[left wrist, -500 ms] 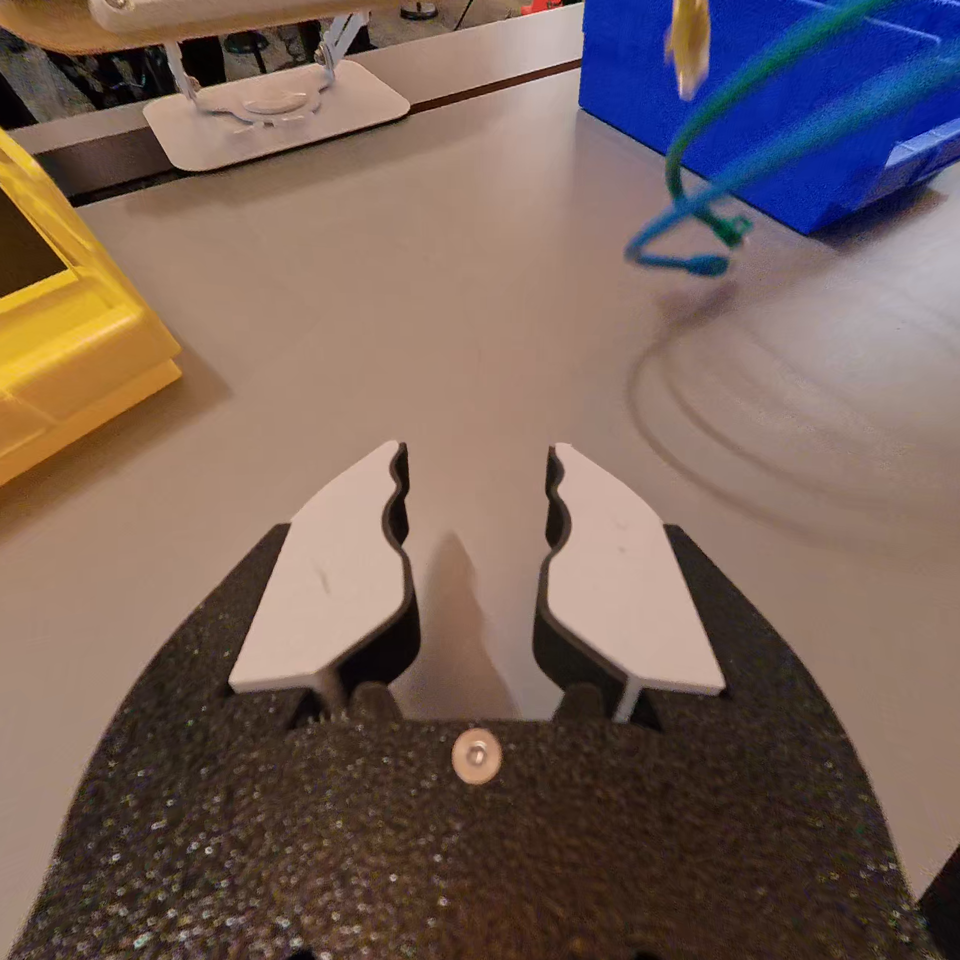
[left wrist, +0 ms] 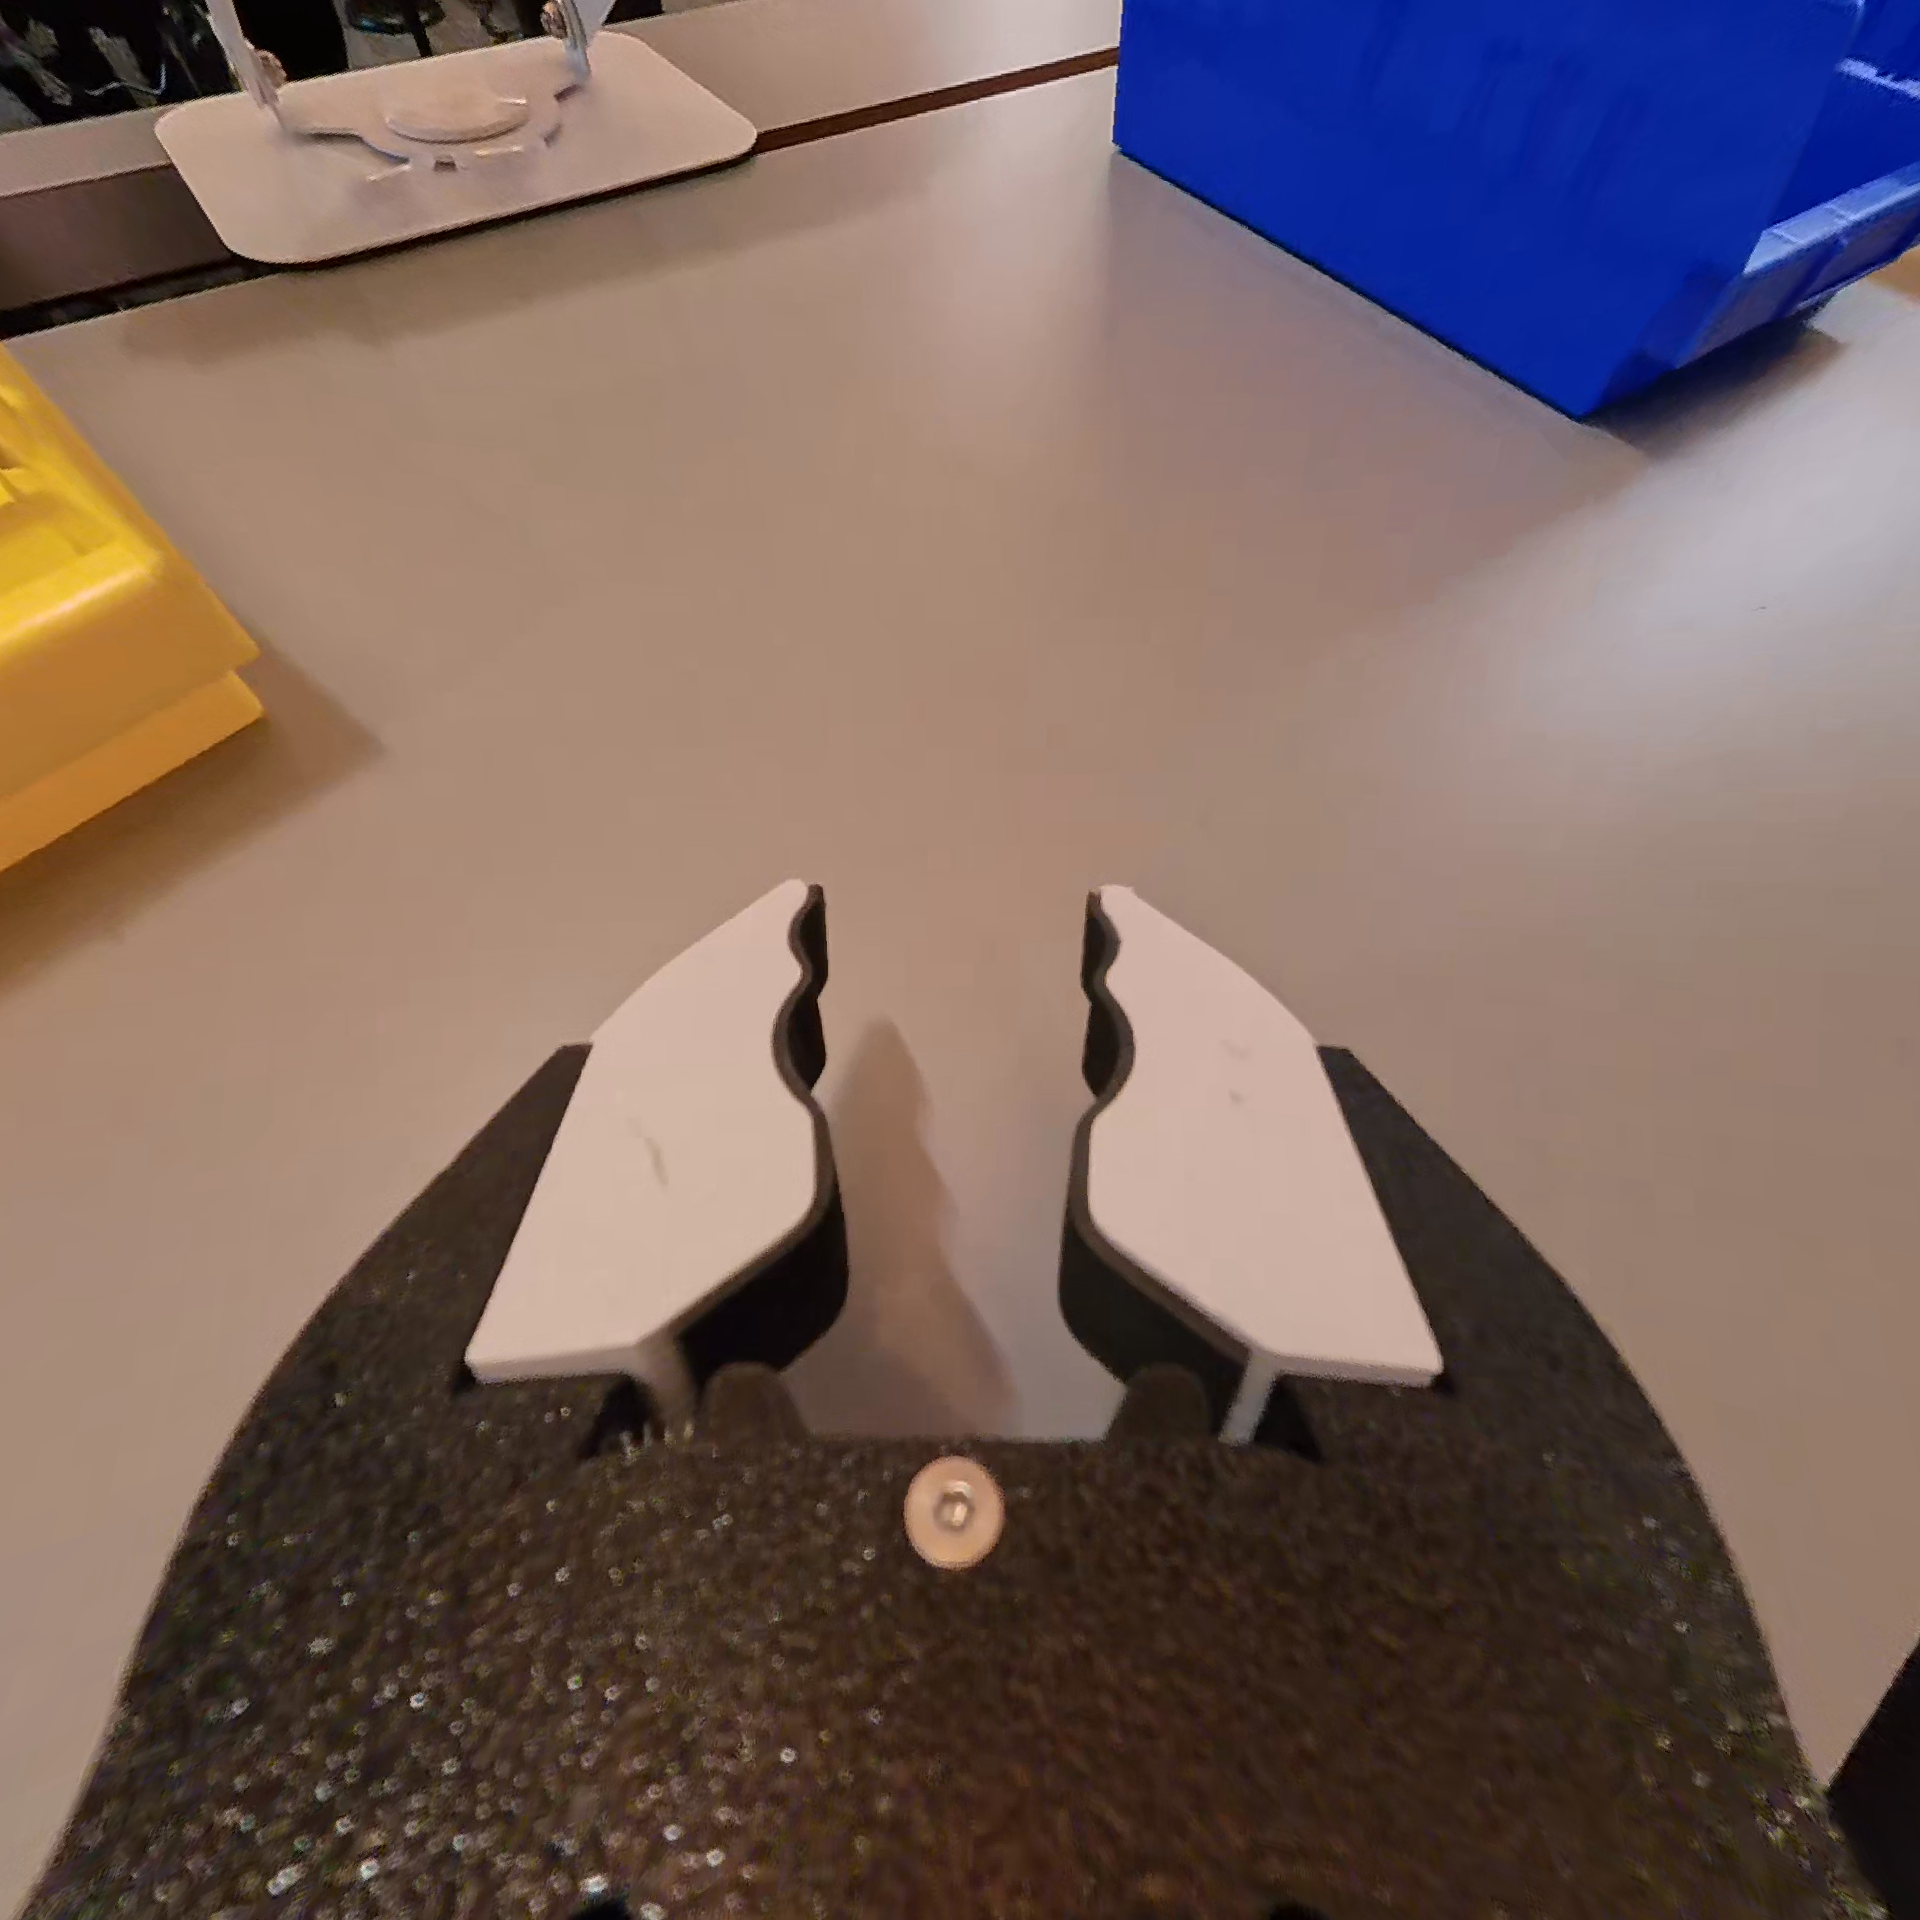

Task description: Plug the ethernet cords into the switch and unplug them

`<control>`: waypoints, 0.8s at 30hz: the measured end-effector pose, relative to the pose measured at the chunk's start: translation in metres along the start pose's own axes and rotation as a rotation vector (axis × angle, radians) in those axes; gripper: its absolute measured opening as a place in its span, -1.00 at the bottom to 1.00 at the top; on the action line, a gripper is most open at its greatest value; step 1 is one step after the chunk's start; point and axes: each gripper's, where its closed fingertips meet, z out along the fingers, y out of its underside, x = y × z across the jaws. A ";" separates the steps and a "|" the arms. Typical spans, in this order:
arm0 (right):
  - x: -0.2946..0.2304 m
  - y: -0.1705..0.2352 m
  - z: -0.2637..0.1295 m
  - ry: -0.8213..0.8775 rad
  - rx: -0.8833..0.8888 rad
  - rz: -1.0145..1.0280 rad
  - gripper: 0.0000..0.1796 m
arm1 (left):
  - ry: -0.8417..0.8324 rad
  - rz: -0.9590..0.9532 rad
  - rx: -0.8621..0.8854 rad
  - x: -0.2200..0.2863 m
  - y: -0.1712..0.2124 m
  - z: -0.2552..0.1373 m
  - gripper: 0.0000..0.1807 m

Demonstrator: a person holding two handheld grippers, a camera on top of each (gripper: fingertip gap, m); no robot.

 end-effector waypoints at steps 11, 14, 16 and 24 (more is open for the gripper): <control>0.008 0.157 0.006 0.085 -0.277 -0.190 -0.17 | 0.022 0.042 -0.065 0.006 0.007 0.007 -0.51; 0.011 0.179 0.001 0.116 -0.334 -0.218 -0.17 | 0.021 0.050 -0.086 0.007 0.009 0.009 -0.52; 0.011 0.194 -0.002 0.131 -0.383 -0.286 -0.16 | 0.018 0.063 -0.106 0.007 0.012 0.010 -0.52; -0.001 0.226 -0.012 0.054 -0.508 -0.466 -0.16 | 0.005 0.115 -0.139 0.011 0.016 0.013 -0.53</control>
